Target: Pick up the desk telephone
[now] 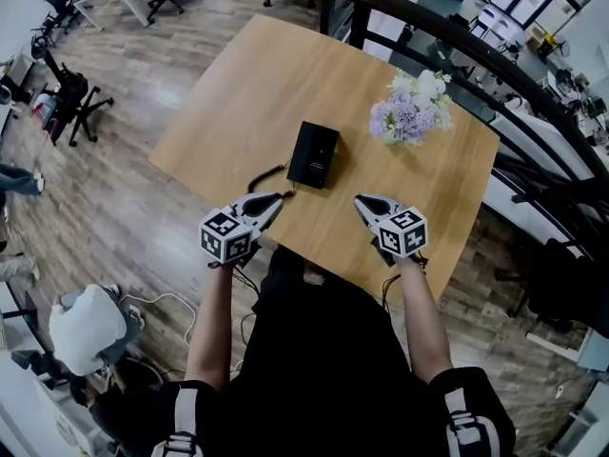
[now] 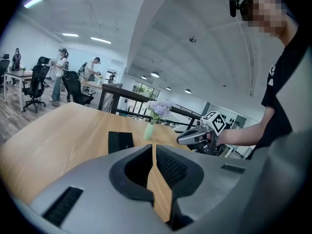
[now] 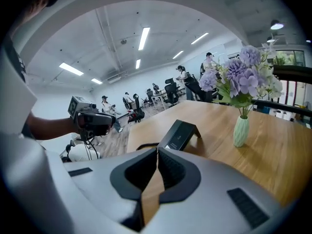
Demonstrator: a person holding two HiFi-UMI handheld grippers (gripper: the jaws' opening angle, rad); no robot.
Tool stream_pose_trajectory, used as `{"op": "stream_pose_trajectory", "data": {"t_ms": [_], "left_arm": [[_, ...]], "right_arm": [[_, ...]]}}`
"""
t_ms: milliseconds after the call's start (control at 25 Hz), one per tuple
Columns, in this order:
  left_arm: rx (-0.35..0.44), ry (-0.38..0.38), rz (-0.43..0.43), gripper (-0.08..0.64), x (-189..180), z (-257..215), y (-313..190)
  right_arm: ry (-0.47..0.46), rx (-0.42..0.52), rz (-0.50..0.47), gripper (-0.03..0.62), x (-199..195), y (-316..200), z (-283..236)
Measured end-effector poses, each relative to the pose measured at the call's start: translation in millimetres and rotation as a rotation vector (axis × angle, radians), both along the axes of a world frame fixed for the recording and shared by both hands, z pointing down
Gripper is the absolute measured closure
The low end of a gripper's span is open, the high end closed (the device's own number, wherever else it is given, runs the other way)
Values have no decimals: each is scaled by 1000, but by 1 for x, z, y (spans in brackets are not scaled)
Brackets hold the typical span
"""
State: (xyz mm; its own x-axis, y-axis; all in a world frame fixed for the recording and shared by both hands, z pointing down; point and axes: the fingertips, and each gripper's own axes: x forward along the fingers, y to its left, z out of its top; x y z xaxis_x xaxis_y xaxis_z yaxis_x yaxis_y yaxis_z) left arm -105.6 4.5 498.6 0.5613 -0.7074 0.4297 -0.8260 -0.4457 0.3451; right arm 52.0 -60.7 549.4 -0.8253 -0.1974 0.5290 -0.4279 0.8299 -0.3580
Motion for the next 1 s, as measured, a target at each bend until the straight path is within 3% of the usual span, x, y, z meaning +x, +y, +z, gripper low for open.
{"op": "stream_pose_trajectory", "data": {"t_ms": [240,1000], "left_arm": [[8,15,77,537,-26,-5,-44],[-61,106,321,537,-42,24,-110]], "right_arm": [[21,-5,86,568,-17,-22,0],[90,-21,295,568,-39,-43,15]]}}
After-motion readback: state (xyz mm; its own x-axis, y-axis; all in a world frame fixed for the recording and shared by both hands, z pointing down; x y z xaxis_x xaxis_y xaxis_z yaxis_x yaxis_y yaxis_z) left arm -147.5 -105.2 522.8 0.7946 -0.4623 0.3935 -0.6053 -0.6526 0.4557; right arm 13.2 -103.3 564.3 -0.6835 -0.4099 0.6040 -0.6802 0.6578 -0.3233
